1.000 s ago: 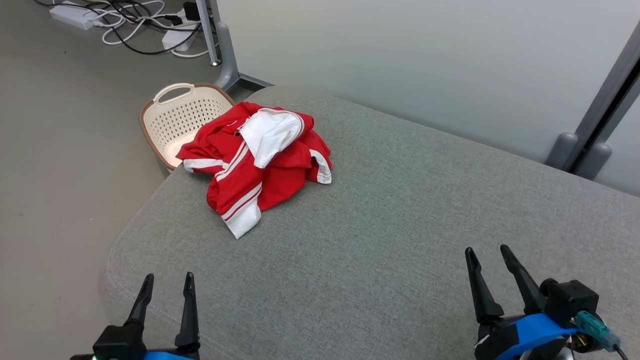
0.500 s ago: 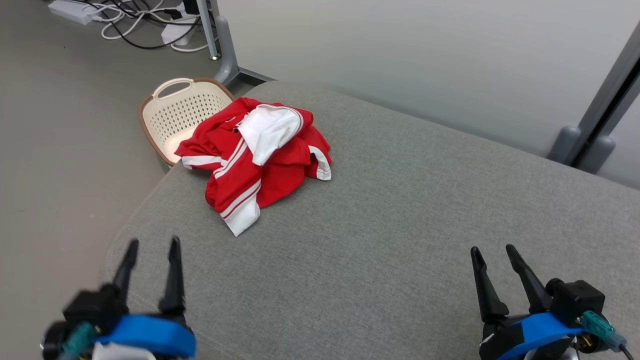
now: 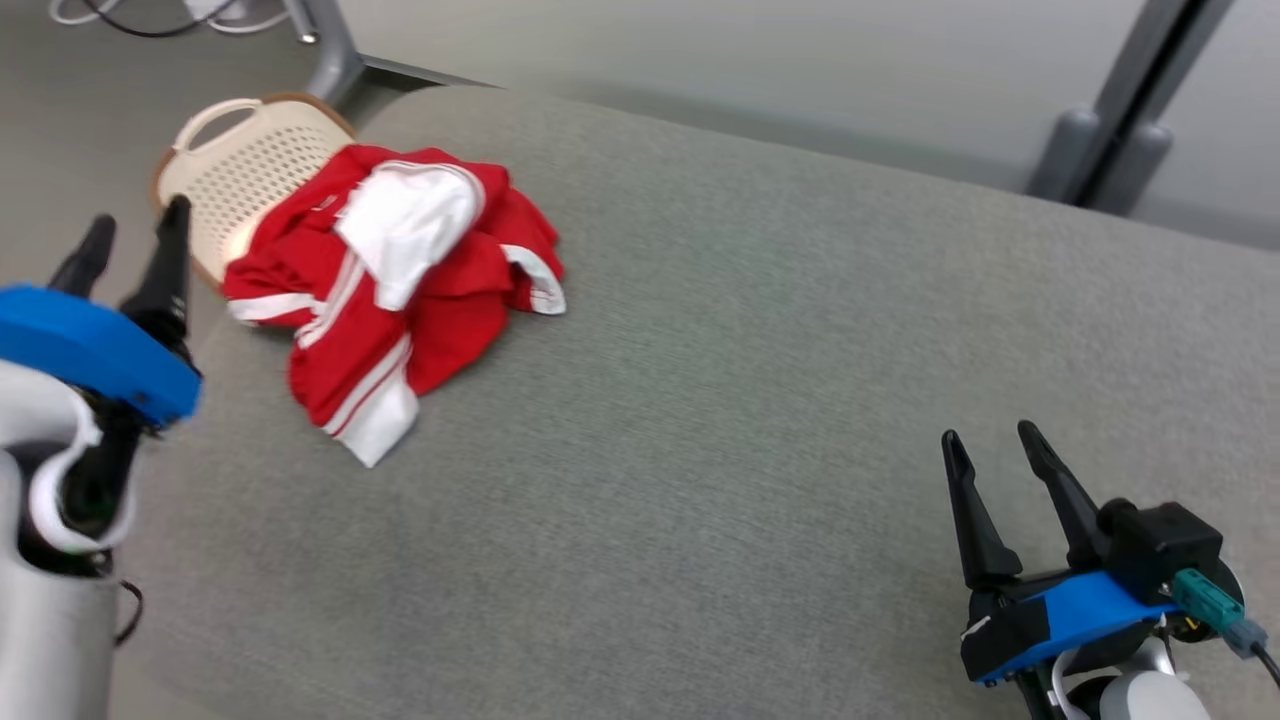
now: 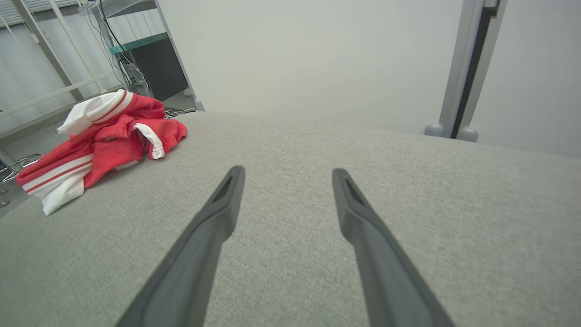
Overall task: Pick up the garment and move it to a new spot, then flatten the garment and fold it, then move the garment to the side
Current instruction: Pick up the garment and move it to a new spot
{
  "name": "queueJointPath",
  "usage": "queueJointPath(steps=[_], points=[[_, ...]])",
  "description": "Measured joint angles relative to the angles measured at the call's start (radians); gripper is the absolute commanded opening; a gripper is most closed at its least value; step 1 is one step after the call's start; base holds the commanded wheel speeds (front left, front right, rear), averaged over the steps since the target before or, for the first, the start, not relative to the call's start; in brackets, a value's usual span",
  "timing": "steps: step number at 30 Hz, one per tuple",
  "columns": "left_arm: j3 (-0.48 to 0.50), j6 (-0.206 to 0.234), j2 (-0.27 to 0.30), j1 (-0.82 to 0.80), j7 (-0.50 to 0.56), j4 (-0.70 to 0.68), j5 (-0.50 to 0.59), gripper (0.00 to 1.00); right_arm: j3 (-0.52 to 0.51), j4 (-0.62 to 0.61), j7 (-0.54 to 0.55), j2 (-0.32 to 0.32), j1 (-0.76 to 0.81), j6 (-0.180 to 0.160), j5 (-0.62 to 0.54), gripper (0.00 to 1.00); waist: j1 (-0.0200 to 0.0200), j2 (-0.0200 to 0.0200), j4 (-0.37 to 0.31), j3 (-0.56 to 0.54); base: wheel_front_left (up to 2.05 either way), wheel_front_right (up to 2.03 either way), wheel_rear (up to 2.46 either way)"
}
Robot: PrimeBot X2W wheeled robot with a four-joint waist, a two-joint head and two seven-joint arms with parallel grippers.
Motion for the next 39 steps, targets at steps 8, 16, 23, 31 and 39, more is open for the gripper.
queueJointPath(steps=[8,16,23,31,39], points=[[0.092,0.051,0.051,-0.162,0.206,0.167,-0.145,1.00,0.022,-0.061,0.024,0.000,-0.029,0.000,-0.018,1.00,0.0000,0.0000,-0.117,0.100,0.00,0.00,0.00],[0.138,0.154,0.127,-0.194,0.331,0.222,-0.167,1.00,0.019,-0.111,0.029,-0.001,-0.050,0.000,-0.028,1.00,0.0001,0.0000,-0.243,0.212,0.00,0.00,0.00],[0.151,0.192,0.154,-0.194,0.328,0.247,-0.150,1.00,0.021,-0.144,0.028,-0.001,-0.067,0.000,-0.028,1.00,0.0001,0.0000,-0.315,0.312,0.00,0.00,0.00],[0.123,0.217,0.157,-0.189,0.342,0.327,-0.126,0.00,0.016,-0.139,0.023,0.000,-0.095,0.000,-0.022,1.00,0.0001,0.0000,-0.358,0.356,0.00,0.00,0.00],[0.128,0.184,0.167,-0.175,0.304,0.340,-0.130,0.00,0.017,-0.098,0.006,-0.001,-0.096,0.000,0.000,1.00,0.0000,0.0000,-0.352,0.294,0.00,0.00,0.00]])
